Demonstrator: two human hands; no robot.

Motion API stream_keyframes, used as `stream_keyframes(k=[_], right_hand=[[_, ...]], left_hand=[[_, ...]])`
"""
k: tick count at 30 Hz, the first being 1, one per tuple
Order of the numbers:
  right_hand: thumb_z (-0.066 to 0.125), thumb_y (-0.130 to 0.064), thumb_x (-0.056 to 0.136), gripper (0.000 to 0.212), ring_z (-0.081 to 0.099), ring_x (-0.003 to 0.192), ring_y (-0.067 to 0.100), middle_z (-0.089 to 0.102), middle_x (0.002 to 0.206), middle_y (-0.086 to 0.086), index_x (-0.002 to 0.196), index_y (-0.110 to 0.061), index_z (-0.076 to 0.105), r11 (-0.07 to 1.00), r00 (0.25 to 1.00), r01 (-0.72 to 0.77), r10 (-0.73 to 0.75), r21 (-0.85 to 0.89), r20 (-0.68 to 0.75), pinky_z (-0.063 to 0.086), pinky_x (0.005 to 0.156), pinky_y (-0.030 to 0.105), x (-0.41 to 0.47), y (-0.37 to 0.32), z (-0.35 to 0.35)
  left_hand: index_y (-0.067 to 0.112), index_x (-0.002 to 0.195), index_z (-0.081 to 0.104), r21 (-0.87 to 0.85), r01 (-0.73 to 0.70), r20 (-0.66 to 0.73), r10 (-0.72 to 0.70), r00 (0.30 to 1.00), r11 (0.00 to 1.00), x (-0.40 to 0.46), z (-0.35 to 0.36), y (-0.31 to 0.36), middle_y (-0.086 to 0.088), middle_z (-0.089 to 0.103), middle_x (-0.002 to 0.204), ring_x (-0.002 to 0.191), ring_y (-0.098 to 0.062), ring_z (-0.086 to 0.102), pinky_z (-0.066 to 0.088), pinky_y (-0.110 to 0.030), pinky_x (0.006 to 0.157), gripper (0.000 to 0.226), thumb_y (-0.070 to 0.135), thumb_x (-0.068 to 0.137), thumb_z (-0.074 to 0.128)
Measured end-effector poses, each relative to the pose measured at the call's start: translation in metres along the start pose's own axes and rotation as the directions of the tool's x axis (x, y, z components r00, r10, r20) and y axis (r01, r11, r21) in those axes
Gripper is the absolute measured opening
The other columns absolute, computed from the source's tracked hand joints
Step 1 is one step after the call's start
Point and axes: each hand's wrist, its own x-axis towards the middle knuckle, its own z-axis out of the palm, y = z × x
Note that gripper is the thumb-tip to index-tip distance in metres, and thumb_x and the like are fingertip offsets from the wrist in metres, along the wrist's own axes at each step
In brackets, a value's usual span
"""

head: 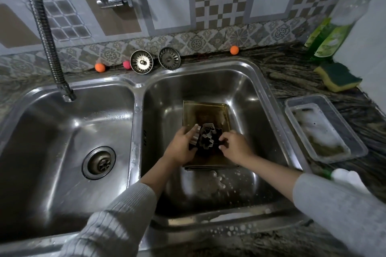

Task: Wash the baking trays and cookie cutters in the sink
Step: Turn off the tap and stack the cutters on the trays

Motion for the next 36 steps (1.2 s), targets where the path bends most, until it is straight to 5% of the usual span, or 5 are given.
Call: stream_keyframes(k=[5, 14, 23, 30, 36], right_hand=[[0.07, -0.02, 0.083, 0.012, 0.06, 0.074, 0.006, 0.064, 0.088, -0.004, 0.095, -0.019, 0.066, 0.969, 0.925, 0.246, -0.236, 0.001, 0.298, 0.048, 0.066, 0.02, -0.04, -0.007, 0.001], [0.057, -0.006, 0.087, 0.033, 0.059, 0.104, 0.028, 0.059, 0.119, 0.009, 0.119, -0.011, 0.063, 0.569, 0.569, 0.748, -0.283, -0.342, 0.772, 0.049, 0.076, 0.036, -0.043, -0.006, 0.021], [0.065, -0.006, 0.081, 0.019, 0.059, 0.083, 0.002, 0.059, 0.092, -0.012, 0.096, -0.017, 0.07, 0.863, 0.68, 0.504, -0.367, -0.041, 0.634, 0.052, 0.075, 0.018, -0.047, -0.02, -0.019], [0.067, -0.01, 0.083, 0.02, 0.058, 0.082, 0.01, 0.051, 0.095, -0.006, 0.101, -0.016, 0.07, 0.917, 0.9, 0.387, -0.352, -0.1, 0.257, 0.055, 0.075, 0.03, -0.015, -0.01, -0.041], [0.06, -0.005, 0.089, 0.024, 0.053, 0.089, 0.015, 0.052, 0.105, 0.005, 0.112, -0.007, 0.066, 0.896, 0.891, 0.426, -0.392, -0.124, 0.227, 0.049, 0.08, 0.028, -0.006, -0.016, -0.003]], left_hand=[[0.018, 0.153, 0.004, 0.035, 0.049, 0.112, -0.052, 0.992, 0.998, -0.007, 0.0, -0.024, -0.01, 0.002, 0.161, 0.147, -0.028, 0.004, 0.013, -0.053, 0.118, 0.106, 0.037, 0.076, 0.074], [0.022, 0.15, -0.017, -0.034, 0.09, 0.271, -0.078, 0.959, 0.995, -0.015, 0.01, -0.044, -0.007, -0.009, 0.16, 0.148, -0.024, -0.008, 0.008, -0.044, 0.121, 0.116, 0.038, 0.079, 0.073], [0.031, 0.149, -0.019, -0.062, 0.14, 0.297, -0.116, 0.948, 0.988, -0.013, 0.01, -0.048, -0.009, -0.008, 0.16, 0.147, -0.028, -0.003, 0.012, -0.047, 0.12, 0.119, 0.039, 0.077, 0.075], [0.028, 0.149, -0.018, -0.087, 0.153, 0.287, -0.122, 0.95, 0.984, -0.014, 0.012, -0.045, -0.015, 0.002, 0.159, 0.147, -0.027, 0.005, 0.015, -0.039, 0.12, 0.117, 0.034, 0.079, 0.075], [0.03, 0.15, -0.014, -0.169, 0.18, 0.276, -0.129, 0.952, 0.969, -0.017, 0.012, -0.045, -0.011, 0.017, 0.158, 0.147, -0.022, -0.001, 0.014, -0.04, 0.12, 0.115, 0.029, 0.078, 0.076]])
